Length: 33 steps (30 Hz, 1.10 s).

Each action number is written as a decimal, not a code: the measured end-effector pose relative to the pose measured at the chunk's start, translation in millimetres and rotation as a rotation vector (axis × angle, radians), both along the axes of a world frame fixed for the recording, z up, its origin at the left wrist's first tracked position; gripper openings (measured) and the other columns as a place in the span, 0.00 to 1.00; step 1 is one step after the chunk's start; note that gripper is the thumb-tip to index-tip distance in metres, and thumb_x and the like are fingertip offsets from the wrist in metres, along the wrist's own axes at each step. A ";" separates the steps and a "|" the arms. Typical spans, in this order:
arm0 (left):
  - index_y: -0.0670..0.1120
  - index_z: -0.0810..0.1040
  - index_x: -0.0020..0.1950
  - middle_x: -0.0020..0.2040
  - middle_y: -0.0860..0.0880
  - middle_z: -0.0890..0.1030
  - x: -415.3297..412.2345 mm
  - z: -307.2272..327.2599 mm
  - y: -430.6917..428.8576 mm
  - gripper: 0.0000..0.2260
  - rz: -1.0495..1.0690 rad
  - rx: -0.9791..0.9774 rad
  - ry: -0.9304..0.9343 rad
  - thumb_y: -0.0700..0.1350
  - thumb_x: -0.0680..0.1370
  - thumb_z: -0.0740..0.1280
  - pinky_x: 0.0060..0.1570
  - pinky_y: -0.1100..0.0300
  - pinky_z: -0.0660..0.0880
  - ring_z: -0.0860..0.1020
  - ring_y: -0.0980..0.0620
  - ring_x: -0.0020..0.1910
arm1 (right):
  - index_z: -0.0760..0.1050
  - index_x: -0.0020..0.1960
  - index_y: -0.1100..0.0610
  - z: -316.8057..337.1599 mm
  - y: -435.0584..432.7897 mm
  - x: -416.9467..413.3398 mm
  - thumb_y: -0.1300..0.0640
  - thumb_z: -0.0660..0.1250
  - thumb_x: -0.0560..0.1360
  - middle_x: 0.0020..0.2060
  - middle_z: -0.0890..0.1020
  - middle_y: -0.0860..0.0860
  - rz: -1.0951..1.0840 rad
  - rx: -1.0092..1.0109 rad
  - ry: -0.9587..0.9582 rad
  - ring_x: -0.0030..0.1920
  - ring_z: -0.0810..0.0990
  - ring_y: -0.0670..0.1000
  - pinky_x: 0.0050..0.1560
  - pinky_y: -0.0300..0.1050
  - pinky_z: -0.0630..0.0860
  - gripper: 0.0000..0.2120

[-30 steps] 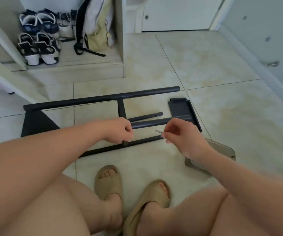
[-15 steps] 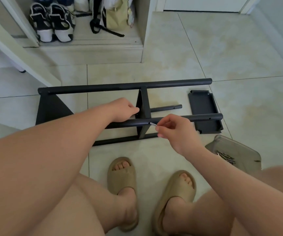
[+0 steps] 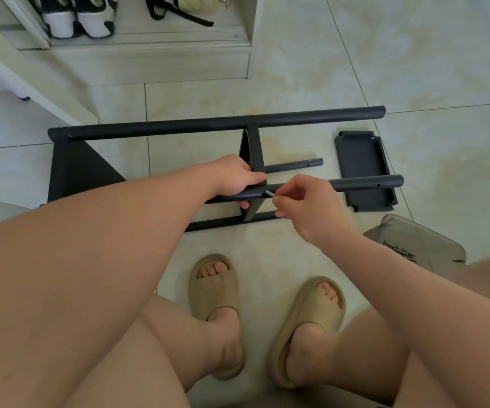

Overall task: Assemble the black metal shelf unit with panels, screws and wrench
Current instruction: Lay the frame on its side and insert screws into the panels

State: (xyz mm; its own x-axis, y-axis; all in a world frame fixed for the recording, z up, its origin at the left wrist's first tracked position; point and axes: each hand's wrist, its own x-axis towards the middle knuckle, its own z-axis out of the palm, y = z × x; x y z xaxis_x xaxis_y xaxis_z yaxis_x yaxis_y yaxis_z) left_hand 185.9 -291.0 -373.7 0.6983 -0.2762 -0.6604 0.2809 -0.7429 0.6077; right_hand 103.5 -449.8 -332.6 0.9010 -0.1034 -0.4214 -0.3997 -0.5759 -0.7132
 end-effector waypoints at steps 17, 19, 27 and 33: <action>0.45 0.83 0.51 0.38 0.47 0.86 -6.7 2.1 -2.8 0.20 0.039 0.035 -0.042 0.59 0.82 0.59 0.54 0.55 0.71 0.80 0.54 0.42 | 0.78 0.44 0.53 -3.0 6.1 -11.6 0.59 0.68 0.79 0.37 0.85 0.49 -0.030 -0.003 0.004 0.33 0.78 0.42 0.30 0.36 0.70 0.06; 0.45 0.83 0.51 0.38 0.47 0.86 -6.5 2.6 -3.2 0.20 0.041 0.034 -0.041 0.59 0.82 0.59 0.55 0.54 0.71 0.80 0.54 0.42 | 0.78 0.43 0.53 -4.0 7.5 -11.2 0.59 0.68 0.79 0.37 0.85 0.49 -0.026 0.003 0.000 0.34 0.80 0.42 0.32 0.37 0.71 0.06; 0.43 0.83 0.55 0.39 0.46 0.86 -6.6 3.1 -2.8 0.20 0.056 0.023 -0.041 0.58 0.82 0.60 0.53 0.57 0.72 0.81 0.56 0.37 | 0.76 0.40 0.51 -11.0 16.9 -4.5 0.59 0.69 0.79 0.36 0.84 0.49 -0.032 0.007 -0.018 0.41 0.85 0.47 0.35 0.41 0.73 0.10; 0.42 0.83 0.54 0.38 0.46 0.86 -5.8 2.7 -2.0 0.20 0.069 -0.007 -0.032 0.57 0.82 0.61 0.51 0.59 0.73 0.82 0.56 0.34 | 0.78 0.40 0.51 -19.3 20.6 -1.6 0.59 0.69 0.79 0.35 0.85 0.49 -0.065 0.014 -0.031 0.42 0.85 0.49 0.44 0.46 0.81 0.09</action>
